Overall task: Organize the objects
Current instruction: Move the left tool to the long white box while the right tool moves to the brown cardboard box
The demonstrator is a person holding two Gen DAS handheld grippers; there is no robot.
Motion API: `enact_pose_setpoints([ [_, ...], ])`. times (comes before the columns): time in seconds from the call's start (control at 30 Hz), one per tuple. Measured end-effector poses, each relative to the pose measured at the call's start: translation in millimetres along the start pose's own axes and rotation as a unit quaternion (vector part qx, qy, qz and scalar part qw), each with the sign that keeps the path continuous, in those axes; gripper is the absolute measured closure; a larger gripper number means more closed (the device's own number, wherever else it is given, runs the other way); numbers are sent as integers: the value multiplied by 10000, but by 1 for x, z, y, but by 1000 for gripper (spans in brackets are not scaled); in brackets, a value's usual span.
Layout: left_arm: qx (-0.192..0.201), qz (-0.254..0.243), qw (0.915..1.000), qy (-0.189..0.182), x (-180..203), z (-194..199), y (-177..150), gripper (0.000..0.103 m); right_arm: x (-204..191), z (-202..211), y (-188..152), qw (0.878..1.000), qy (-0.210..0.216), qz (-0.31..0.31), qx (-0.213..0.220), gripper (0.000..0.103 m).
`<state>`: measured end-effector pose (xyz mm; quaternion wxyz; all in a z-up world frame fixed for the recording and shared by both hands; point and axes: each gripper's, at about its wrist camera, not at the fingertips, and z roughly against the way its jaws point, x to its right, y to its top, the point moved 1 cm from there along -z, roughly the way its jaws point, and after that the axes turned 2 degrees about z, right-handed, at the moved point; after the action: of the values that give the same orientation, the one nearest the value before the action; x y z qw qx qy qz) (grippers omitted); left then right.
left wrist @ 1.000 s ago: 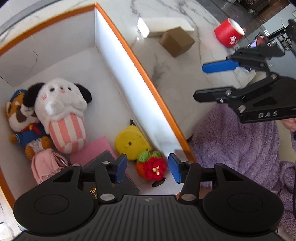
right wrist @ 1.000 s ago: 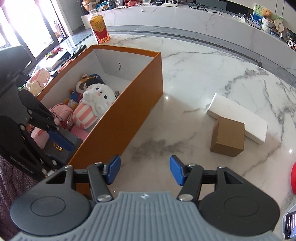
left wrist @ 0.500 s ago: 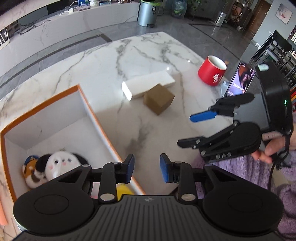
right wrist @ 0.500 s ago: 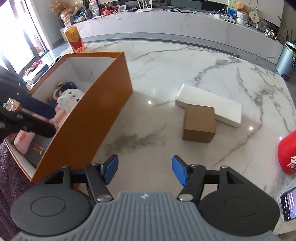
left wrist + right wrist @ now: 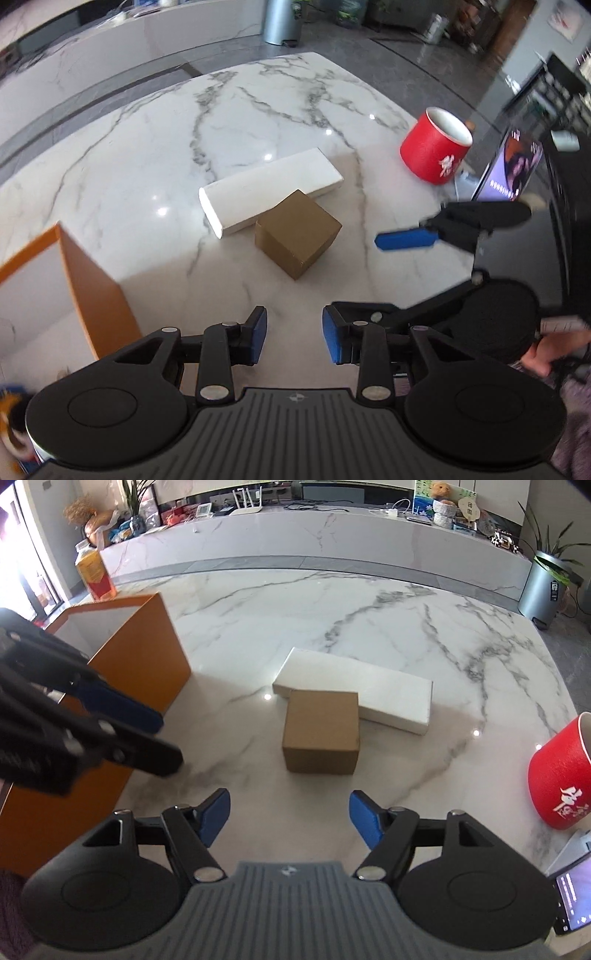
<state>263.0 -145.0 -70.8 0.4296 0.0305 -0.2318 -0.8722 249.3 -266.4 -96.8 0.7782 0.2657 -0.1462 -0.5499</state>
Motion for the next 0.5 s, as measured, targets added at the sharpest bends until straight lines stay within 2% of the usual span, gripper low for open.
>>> enact_pose_setpoints([
  [0.13, -77, -254, 9996, 87, -6, -13, 8, 65, 7, -17, 11, 9999, -156, 3, -2, 24],
  [0.33, -127, -495, 9984, 236, -22, -24, 19, 64, 17, -36, 23, 9998, 56, -177, 17, 24],
  [0.5, -115, -750, 9964, 375, -28, -31, 29, 57, 19, -51, 32, 9998, -55, -187, 34, 23],
])
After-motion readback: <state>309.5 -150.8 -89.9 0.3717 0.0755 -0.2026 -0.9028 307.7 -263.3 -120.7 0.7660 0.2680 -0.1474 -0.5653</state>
